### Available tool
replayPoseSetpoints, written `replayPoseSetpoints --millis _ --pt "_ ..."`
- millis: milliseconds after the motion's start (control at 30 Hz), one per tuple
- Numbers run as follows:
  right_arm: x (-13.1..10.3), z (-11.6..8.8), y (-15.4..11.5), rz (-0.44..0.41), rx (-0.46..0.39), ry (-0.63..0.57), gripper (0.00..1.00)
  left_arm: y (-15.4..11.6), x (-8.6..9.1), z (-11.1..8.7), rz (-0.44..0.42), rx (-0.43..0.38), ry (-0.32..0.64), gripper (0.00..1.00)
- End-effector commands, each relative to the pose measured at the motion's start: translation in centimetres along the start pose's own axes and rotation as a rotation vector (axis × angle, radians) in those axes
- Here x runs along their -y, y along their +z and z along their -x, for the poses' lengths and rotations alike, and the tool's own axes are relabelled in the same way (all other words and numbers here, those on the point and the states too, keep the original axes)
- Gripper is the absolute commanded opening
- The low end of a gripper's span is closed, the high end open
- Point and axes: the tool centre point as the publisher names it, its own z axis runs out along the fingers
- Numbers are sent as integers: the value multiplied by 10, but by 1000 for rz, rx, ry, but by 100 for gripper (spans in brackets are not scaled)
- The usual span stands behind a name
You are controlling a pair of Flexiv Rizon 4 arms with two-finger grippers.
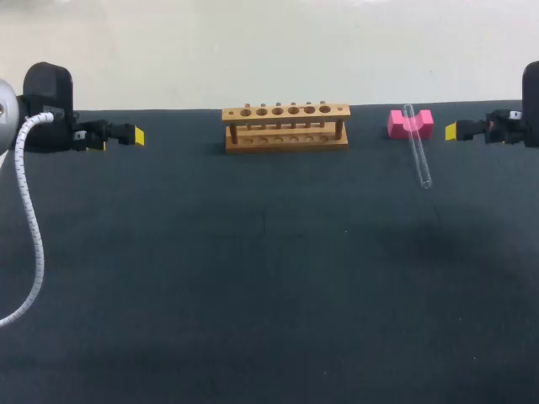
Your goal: Grasp the test tube, adjust it, and insert it.
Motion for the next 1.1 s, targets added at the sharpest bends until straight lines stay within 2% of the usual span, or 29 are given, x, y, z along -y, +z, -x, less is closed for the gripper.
replayPoseSetpoints --millis 33,267,367,700,1100 --pt "-2 0 -1 -10 0 0 100 -1 0 1 3 -4 0 100" --pt "-2 0 -1 -10 0 0 100 -1 0 1 3 -4 0 100" --pt "-2 0 -1 -10 0 0 100 6 0 3 -26 -4 41 100" --pt "-2 0 -1 -10 0 0 100 13 -11 15 -169 29 224 100" --pt "-2 0 -1 -10 0 0 100 18 -27 25 -335 77 537 100"
